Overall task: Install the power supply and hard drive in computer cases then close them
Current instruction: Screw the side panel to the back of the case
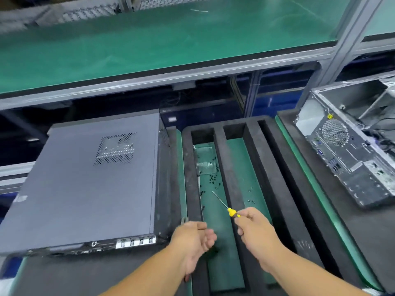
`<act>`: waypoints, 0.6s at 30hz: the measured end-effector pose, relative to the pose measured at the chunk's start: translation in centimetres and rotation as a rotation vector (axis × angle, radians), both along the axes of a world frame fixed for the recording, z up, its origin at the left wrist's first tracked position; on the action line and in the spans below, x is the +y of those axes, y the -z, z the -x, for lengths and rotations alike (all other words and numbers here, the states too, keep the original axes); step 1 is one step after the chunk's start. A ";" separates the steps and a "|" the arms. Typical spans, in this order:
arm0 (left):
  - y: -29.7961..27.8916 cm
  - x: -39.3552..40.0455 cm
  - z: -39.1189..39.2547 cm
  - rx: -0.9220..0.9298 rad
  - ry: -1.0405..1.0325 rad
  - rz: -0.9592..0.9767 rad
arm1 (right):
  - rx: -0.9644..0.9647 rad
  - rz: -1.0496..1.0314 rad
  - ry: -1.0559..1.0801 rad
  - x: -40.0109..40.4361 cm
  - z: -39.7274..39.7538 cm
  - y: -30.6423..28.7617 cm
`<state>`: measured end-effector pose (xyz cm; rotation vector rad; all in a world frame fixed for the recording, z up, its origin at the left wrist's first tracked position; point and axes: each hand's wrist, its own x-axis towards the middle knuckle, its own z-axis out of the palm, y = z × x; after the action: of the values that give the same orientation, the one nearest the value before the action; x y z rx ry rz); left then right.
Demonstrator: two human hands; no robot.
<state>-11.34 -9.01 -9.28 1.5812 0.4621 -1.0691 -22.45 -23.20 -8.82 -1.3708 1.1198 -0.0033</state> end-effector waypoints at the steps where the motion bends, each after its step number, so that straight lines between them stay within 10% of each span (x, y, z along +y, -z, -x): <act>1: -0.1 0.2 0.0 -0.002 -0.003 0.006 | -0.002 -0.016 -0.007 -0.1 -0.4 0.1; 18: -3.3 -1.8 -1.7 -0.260 -0.058 0.119 | -0.189 -0.192 -0.041 -0.7 3.0 -0.5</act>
<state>-9.67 -10.78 -5.96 1.5643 0.2619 -0.8173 -25.47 -23.93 -8.34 -1.1952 0.9094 0.0042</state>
